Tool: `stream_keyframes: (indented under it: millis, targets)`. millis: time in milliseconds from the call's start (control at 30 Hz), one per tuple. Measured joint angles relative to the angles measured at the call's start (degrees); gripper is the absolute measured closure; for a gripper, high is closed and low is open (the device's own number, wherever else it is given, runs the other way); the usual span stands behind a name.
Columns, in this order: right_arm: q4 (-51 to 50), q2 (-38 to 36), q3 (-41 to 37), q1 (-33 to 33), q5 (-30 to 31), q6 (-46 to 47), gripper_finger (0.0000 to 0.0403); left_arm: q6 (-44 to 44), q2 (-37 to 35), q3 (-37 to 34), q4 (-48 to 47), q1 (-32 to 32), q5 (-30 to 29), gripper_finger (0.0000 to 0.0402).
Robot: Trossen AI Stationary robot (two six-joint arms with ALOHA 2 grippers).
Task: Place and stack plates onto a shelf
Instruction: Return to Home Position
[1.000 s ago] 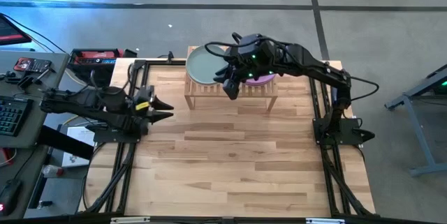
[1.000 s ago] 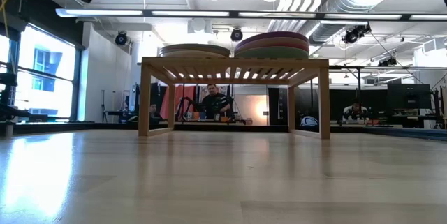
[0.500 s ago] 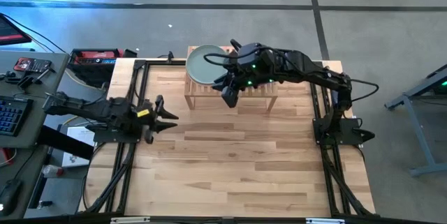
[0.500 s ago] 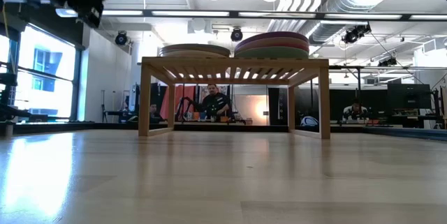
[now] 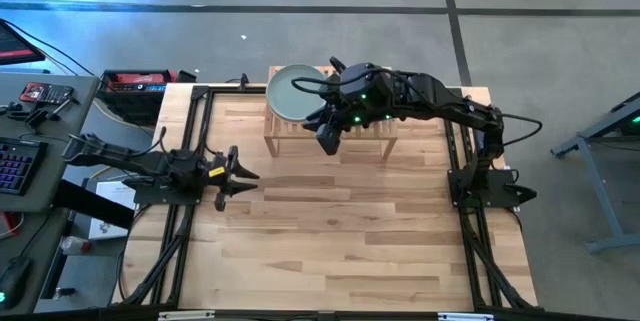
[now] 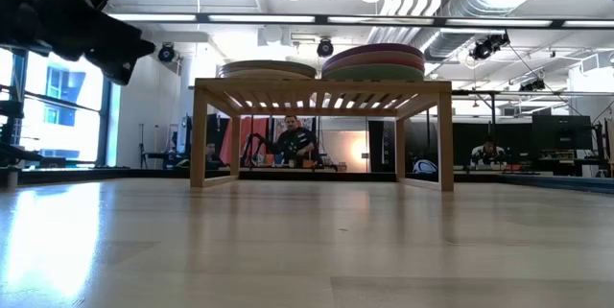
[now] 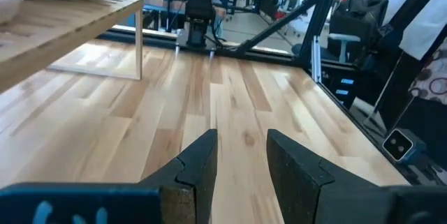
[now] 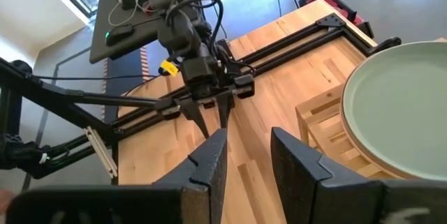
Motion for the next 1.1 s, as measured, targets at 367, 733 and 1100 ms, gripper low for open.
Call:
stream_keyframes:
  millis: [367,733,1100]
  targets:
    - [-0.09,-0.09,0.00,0.00,-0.63,-3.18,0.0311,-0.50,-3.02,-3.84,-2.40,0.00,-0.01,0.0289]
    - [-3.79,-5.86,0.00,0.00,-0.74,-13.26,0.0311,-6.27,-3.00,-3.82,-2.53,0.07,-0.22,0.0289]
    - [-19.06,-22.98,0.04,-0.15,7.35,-20.64,0.0311,-11.63,-2.48,-3.77,-4.75,0.09,-2.16,0.0289]
